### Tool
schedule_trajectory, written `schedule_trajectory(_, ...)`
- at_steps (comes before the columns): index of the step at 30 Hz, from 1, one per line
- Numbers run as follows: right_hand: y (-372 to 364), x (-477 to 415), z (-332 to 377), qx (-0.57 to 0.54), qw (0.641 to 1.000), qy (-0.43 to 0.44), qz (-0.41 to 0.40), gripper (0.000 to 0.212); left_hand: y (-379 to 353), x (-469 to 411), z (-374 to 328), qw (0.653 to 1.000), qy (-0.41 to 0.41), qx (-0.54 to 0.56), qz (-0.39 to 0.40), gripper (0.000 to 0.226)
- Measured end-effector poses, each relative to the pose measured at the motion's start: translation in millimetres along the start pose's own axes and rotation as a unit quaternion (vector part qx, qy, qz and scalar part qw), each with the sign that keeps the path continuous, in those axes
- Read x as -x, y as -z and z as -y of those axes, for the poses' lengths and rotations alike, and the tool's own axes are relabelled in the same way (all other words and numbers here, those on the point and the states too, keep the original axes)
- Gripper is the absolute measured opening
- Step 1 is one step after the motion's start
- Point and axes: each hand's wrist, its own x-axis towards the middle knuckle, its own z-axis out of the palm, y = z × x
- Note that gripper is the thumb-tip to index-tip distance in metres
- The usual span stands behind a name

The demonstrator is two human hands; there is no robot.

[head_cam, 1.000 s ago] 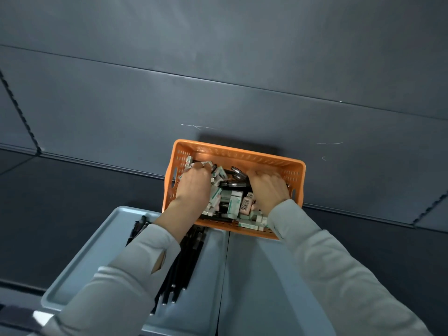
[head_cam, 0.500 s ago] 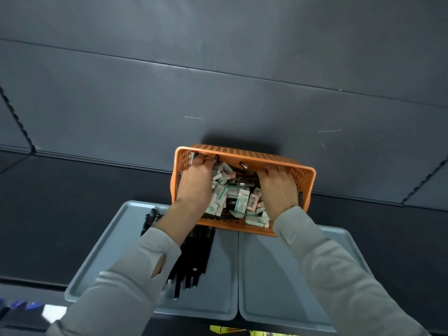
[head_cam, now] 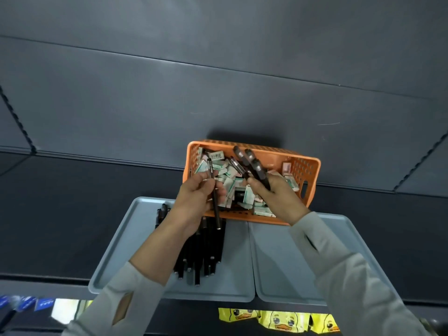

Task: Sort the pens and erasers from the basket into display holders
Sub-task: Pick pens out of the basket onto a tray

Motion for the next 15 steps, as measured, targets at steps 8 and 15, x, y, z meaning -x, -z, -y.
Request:
schedule_trajectory(8, -27.9, 20.6, 22.4, -0.246, 0.954, -0.063, 0.157, 0.031, 5.4, 17.1, 2.7, 0.992, 0.061, 0.092, 0.066, 0.011)
schedule_trajectory(15, -44.1, 24.1, 32.5, -0.218, 0.956, -0.047, 0.193, 0.033, 22.2, 23.6, 2.2, 0.993, 0.013, 0.052, 0.103, 0.022)
